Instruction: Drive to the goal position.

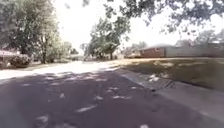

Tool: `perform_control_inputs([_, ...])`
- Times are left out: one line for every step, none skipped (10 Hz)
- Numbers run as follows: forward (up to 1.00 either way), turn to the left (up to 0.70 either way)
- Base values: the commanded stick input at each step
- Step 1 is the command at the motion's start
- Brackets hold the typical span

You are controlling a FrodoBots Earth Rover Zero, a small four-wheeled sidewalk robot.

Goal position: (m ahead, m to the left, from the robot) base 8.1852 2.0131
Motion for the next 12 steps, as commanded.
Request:
perform_control_inputs([0.70, -0.35])
perform_control_inputs([0.70, -0.35])
perform_control_inputs([0.70, -0.27])
perform_control_inputs([0.70, 0.00])
perform_control_inputs([0.70, 0.00])
perform_control_inputs([0.70, 0.00])
perform_control_inputs([0.70, 0.00])
perform_control_inputs([0.70, 0.00])
perform_control_inputs([0.70, 0.00])
perform_control_inputs([0.70, 0.00])
perform_control_inputs([0.70, 0.00])
perform_control_inputs([0.70, 0.00])
